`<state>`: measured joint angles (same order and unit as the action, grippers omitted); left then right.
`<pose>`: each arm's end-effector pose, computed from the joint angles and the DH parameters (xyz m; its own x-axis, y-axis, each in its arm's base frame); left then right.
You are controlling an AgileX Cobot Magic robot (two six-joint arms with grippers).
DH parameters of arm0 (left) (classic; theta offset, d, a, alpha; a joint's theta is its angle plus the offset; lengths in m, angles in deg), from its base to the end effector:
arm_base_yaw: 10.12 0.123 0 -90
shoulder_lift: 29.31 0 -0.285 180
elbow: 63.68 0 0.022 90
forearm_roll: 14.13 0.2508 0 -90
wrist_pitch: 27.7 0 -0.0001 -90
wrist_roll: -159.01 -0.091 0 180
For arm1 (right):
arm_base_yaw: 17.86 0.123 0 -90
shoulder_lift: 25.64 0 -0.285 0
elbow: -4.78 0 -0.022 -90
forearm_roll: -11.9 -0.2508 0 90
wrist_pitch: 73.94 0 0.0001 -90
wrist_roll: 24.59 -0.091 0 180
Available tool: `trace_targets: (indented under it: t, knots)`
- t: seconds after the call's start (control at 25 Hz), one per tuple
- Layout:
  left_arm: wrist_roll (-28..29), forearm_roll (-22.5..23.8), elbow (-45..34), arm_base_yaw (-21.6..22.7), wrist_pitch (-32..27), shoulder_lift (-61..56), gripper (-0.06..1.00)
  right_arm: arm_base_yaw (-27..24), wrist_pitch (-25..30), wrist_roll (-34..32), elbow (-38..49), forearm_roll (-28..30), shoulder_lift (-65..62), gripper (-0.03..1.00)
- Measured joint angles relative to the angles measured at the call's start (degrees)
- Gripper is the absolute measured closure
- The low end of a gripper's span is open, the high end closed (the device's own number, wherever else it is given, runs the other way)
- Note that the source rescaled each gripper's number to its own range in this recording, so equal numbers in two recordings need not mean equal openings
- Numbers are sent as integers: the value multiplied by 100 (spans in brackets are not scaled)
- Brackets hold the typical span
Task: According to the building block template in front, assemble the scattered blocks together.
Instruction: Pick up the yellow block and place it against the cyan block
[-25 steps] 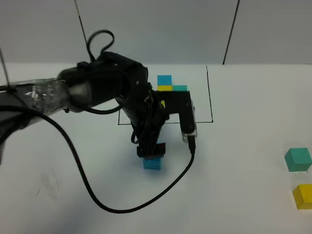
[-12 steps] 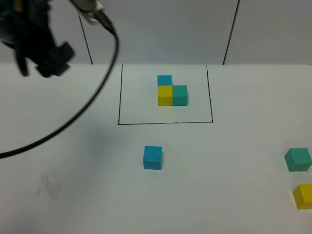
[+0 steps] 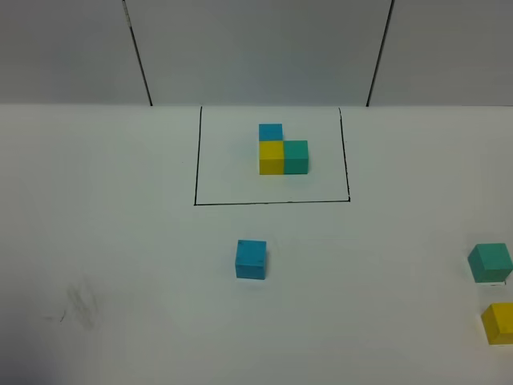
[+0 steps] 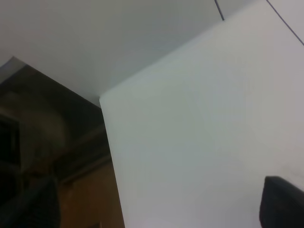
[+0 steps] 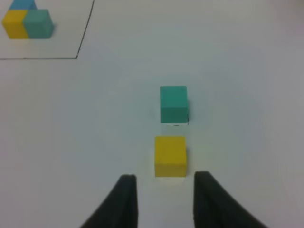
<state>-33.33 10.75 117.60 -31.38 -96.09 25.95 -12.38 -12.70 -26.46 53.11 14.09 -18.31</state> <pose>0.1058 -0.0030 0.4800 -0.4298 0.5377 -0.7254 0.1947 0.8397 0.5070 -0.0066 -0.0037 0.2778 -0.4510 -0.0290 -0.8921 -0.0593 0.9982 -0.0024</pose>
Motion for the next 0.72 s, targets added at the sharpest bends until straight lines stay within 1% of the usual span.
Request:
trace_targets:
  t: [0.12, 0.28, 0.4, 0.48, 0.64, 0.72]
  knots:
    - [47, 108, -467, 0, 0, -1028, 15, 0, 0, 0, 0, 0, 0, 97]
    - [152, 147, -1030, 21, 0, -2236, 17, 0, 0, 0, 0, 0, 0, 97]
    - [356, 49, -1408, 230, -5, -3023, 19, 0, 0, 0, 0, 0, 0, 97]
    - [358, -280, -1684, 471, -5, -3524, 19, 0, 0, 0, 0, 0, 0, 97]
    - [182, -1306, -2238, 1088, -5, -4269, 20, 0, 0, 0, 0, 0, 0, 97]
    - [315, -1737, -2514, 1412, -5, -4553, 21, 0, 0, 0, 0, 0, 0, 97]
